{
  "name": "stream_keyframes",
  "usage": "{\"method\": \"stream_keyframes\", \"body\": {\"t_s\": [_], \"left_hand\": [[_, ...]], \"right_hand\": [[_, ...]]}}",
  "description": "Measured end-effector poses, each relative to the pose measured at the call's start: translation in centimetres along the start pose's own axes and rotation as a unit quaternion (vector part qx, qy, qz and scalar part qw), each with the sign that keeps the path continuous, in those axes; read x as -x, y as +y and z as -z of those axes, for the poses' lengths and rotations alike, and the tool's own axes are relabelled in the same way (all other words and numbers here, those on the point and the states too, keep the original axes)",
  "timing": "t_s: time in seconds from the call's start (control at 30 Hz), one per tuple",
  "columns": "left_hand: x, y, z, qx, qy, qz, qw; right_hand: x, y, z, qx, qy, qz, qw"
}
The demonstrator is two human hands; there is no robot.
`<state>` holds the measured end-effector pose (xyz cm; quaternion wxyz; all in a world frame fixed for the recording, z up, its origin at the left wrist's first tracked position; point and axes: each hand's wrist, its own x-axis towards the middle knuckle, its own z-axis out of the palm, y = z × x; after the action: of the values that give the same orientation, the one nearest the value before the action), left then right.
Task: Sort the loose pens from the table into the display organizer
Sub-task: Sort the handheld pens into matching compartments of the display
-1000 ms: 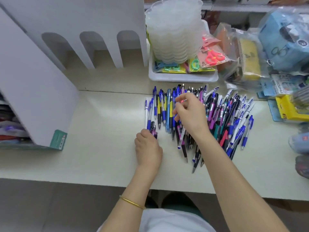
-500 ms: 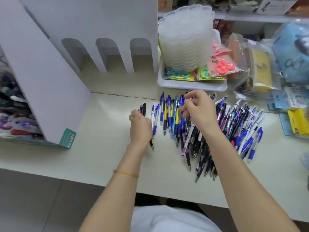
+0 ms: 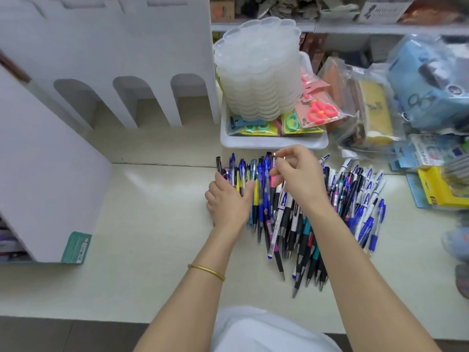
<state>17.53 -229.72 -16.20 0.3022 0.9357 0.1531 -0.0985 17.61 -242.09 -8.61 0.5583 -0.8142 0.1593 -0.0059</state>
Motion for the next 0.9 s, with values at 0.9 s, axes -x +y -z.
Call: {"method": "stream_keyframes", "body": {"t_s": [0.9], "left_hand": [[-1.8,1.7,-0.2,-0.008,-0.064,0.018,0.998]], "right_hand": [[-1.1,-0.4,-0.7,-0.019,-0.004,0.006,1.000]]}}
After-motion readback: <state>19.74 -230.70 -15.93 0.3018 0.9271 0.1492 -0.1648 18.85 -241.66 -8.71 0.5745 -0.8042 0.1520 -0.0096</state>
